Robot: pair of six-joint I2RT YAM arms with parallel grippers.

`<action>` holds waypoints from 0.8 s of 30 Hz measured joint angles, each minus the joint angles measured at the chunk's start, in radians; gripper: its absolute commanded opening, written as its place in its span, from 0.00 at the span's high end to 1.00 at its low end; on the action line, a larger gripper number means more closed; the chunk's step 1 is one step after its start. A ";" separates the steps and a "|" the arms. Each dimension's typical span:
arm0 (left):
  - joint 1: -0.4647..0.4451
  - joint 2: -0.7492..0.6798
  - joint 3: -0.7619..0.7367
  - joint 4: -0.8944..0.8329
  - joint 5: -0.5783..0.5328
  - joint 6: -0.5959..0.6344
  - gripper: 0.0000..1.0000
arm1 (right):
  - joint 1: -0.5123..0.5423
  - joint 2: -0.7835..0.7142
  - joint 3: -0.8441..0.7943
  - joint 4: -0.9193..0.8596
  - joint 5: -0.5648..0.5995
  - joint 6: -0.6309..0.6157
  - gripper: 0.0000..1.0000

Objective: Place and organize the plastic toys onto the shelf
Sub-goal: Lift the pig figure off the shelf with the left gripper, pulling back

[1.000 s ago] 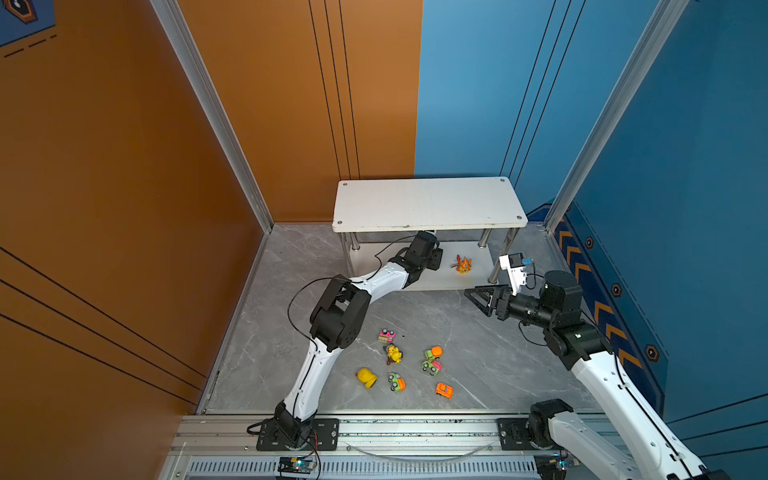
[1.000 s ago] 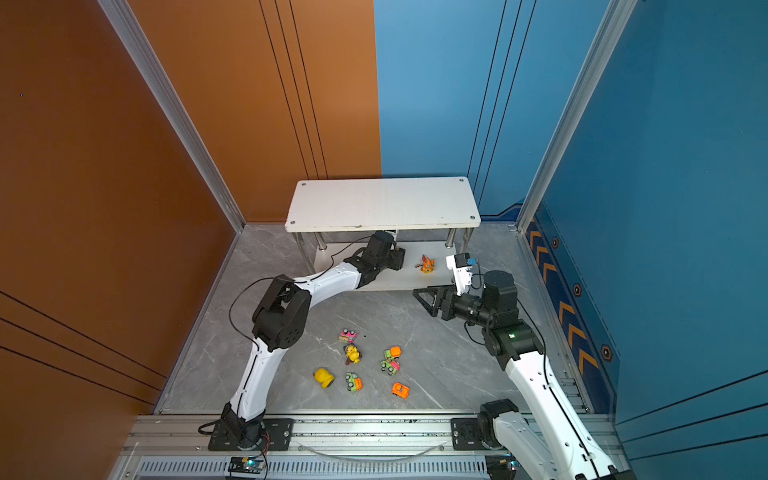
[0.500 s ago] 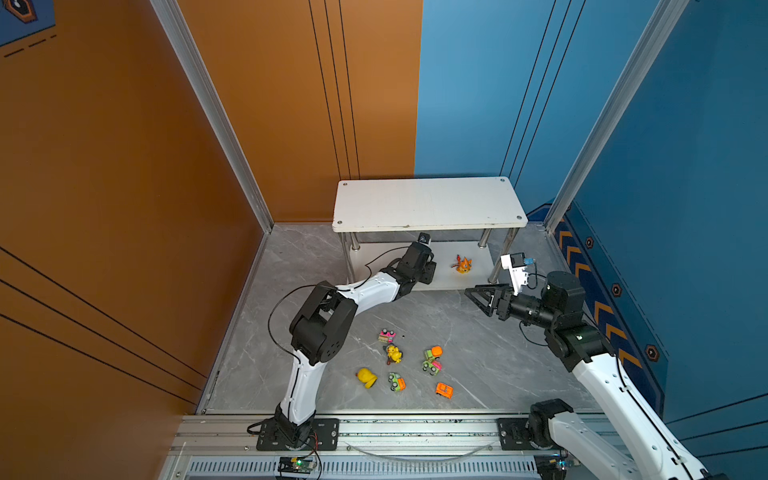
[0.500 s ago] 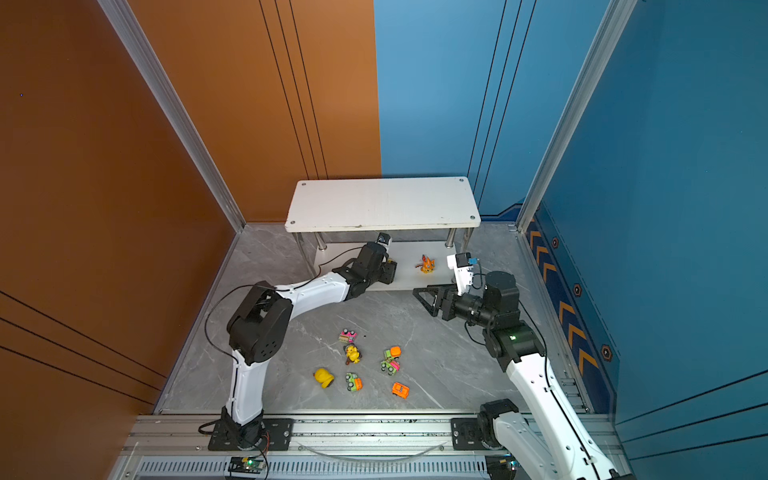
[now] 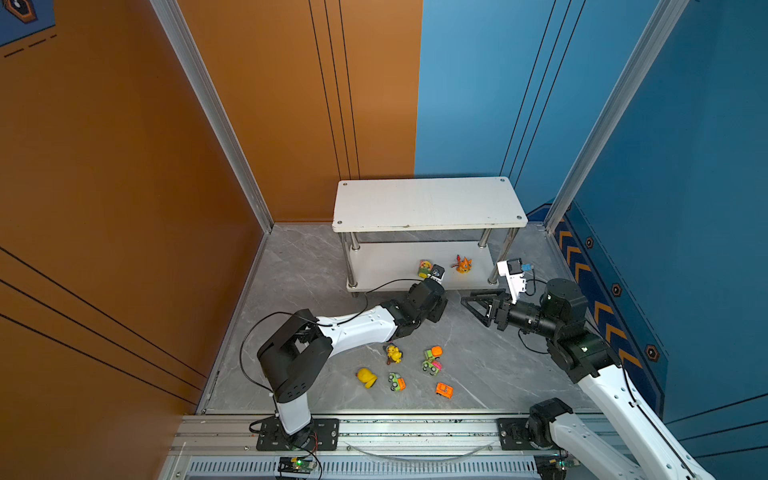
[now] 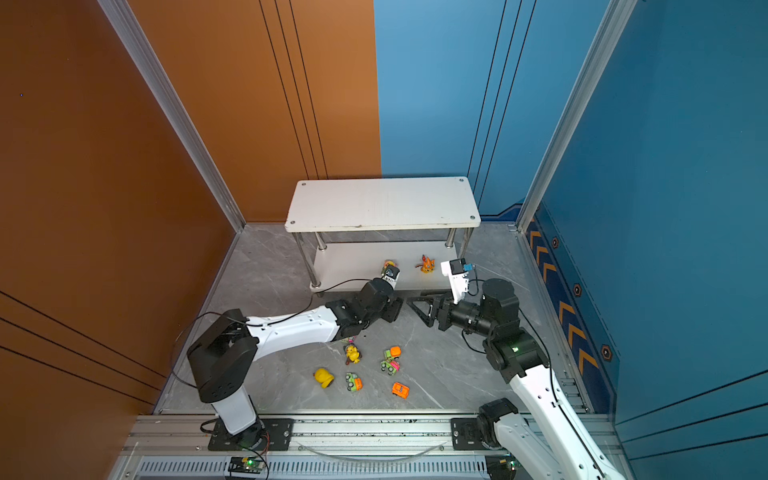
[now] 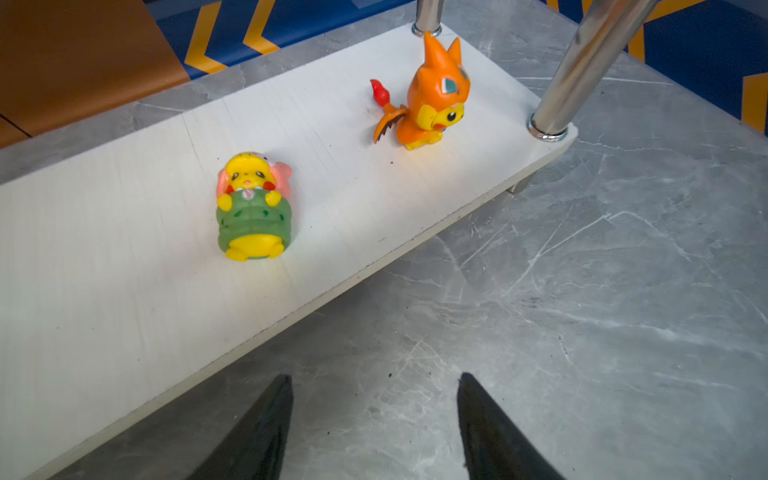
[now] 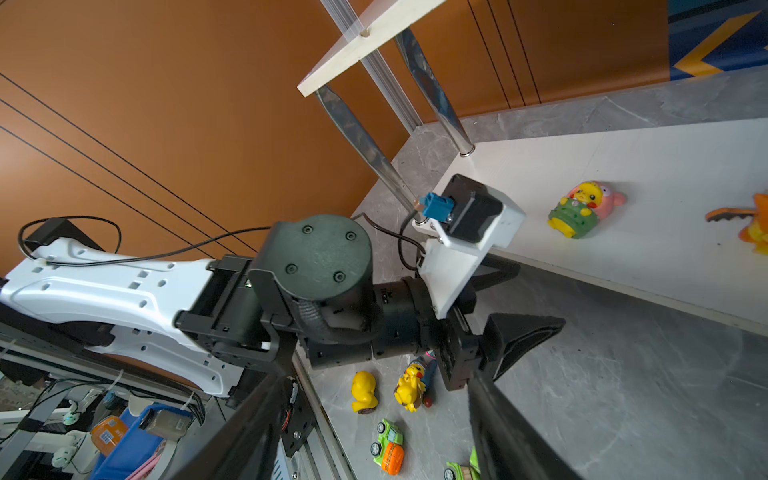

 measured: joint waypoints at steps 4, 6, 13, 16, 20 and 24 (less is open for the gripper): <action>0.020 0.023 0.055 -0.025 -0.039 0.021 0.28 | 0.001 -0.001 0.000 -0.028 0.020 -0.008 0.29; 0.045 0.056 0.100 -0.029 -0.043 0.028 0.28 | 0.001 -0.001 0.000 -0.034 0.027 -0.011 0.28; 0.160 0.214 0.284 -0.074 -0.035 0.042 0.28 | -0.003 -0.001 0.000 -0.035 0.034 -0.016 0.27; 0.184 0.276 0.356 -0.100 -0.026 0.043 0.27 | -0.010 -0.001 0.000 -0.035 0.034 -0.015 0.27; 0.190 0.314 0.387 -0.119 -0.002 0.041 0.27 | -0.016 -0.001 0.000 -0.035 0.034 -0.015 0.26; 0.190 0.335 0.391 -0.122 0.030 0.030 0.27 | -0.020 -0.001 0.000 -0.035 0.034 -0.015 0.26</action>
